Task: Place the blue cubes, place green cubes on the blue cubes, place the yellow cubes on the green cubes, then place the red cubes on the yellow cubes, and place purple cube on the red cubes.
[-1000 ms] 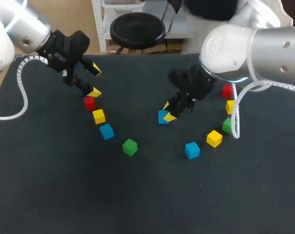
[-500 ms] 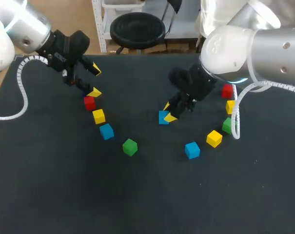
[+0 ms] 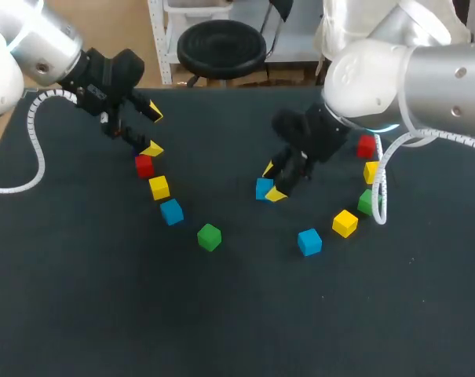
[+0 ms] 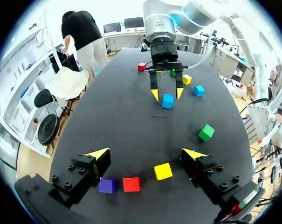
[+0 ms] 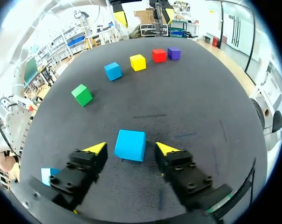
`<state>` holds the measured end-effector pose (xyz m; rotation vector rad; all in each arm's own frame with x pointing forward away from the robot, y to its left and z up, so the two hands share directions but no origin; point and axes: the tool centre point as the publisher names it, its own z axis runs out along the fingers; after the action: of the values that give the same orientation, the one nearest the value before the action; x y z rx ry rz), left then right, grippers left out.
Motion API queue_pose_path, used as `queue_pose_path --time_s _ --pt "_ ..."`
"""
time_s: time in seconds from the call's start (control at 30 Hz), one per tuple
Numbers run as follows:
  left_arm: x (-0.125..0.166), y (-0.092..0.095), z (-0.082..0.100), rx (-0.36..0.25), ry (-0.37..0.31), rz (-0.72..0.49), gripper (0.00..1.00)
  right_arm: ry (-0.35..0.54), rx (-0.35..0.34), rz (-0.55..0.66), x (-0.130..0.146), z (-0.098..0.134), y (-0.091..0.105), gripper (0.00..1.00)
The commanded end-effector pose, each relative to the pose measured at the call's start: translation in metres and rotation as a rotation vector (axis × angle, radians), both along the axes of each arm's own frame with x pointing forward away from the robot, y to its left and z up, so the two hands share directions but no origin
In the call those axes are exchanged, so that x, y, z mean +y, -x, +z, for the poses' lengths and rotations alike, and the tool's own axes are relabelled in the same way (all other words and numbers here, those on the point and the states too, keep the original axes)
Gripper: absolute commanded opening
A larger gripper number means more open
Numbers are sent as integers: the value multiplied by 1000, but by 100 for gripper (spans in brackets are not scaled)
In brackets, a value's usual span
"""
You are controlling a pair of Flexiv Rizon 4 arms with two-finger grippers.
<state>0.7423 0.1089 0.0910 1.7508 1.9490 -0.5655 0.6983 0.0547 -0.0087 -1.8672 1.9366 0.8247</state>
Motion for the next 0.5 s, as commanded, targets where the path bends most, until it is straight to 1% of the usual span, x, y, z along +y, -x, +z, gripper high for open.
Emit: queue_pose_path --time_s 0.03,0.3,0.5 --pt "0 1 0 -2 0 0 100 0 -1 2 0 1 0 100" --pt "0 1 0 -2 0 0 100 12 -17 -9 0 2 -3 100" --pt "0 1 0 -2 0 0 100 14 -65 -61 -18 20 1 100"
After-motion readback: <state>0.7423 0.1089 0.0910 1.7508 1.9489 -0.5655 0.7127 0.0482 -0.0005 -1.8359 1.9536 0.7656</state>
